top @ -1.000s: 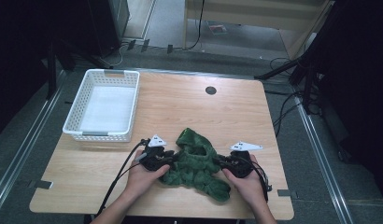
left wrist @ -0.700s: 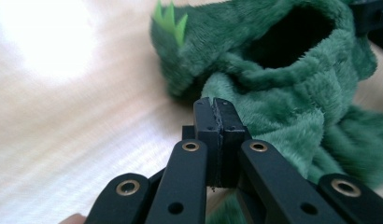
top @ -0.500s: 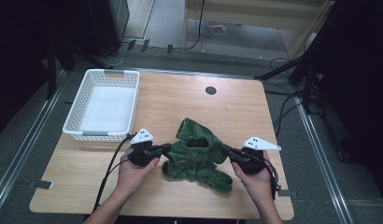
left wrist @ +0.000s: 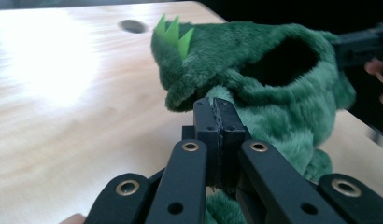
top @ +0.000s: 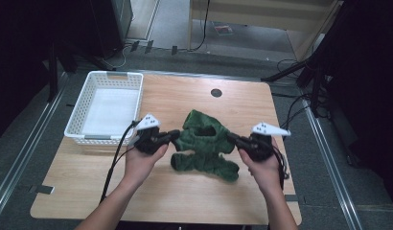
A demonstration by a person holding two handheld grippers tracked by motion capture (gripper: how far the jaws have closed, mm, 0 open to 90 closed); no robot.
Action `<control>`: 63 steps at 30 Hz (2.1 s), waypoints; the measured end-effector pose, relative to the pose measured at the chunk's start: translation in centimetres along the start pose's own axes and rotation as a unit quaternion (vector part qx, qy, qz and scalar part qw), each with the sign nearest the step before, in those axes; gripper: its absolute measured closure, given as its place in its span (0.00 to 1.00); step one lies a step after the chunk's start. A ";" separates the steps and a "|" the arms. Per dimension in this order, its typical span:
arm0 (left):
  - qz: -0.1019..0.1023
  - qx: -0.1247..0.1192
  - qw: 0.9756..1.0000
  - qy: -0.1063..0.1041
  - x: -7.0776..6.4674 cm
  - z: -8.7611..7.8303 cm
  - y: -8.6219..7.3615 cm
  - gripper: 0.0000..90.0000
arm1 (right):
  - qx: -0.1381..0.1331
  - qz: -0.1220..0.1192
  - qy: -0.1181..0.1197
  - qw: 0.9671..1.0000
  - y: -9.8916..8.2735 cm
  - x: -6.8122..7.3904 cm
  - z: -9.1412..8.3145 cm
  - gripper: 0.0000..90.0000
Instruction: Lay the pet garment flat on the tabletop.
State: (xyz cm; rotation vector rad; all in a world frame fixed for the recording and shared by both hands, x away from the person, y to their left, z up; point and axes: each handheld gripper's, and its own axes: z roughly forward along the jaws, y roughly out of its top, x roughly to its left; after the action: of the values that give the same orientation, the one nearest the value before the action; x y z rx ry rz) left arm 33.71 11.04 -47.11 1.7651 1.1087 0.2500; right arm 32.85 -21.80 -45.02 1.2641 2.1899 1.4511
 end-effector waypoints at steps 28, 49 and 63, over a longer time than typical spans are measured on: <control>-0.011 0.050 0.998 0.044 0.7 9.2 2.0 0.65 | 0.084 -0.061 -0.084 0.991 -6.9 4.8 9.1 0.84; -0.025 0.147 0.988 0.050 1.5 13.8 3.1 0.71 | 0.102 -0.080 -0.050 0.990 -9.2 6.8 7.0 0.75; -0.021 0.133 0.988 0.076 1.6 17.8 4.8 0.90 | 0.135 -0.105 0.064 0.983 -11.2 9.0 5.4 0.92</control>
State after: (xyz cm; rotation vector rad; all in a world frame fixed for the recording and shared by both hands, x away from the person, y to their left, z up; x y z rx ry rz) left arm 48.13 0.60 -52.25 1.9809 1.3381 0.2208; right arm 24.68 -13.13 -54.66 0.9963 2.5869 1.2162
